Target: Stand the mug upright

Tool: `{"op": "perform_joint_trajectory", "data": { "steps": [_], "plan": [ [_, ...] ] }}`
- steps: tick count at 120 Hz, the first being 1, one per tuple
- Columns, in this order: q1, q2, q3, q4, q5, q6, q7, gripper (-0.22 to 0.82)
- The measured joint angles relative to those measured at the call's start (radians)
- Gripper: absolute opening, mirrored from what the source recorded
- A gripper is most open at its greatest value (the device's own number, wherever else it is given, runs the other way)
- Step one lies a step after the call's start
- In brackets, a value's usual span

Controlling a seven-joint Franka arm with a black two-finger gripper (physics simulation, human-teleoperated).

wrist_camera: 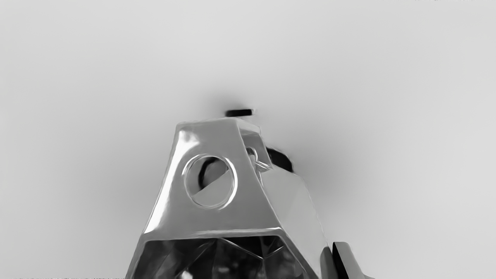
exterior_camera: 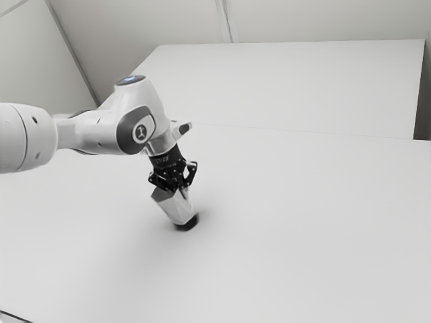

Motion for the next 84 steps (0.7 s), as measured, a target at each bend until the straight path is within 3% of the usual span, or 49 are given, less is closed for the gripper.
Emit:
{"op": "perform_joint_trajectory", "data": {
  "steps": [84],
  "plan": [
    [-0.060,0.037,0.008,-0.019,0.114,-0.076,-0.368,-0.14]
  ]
}}
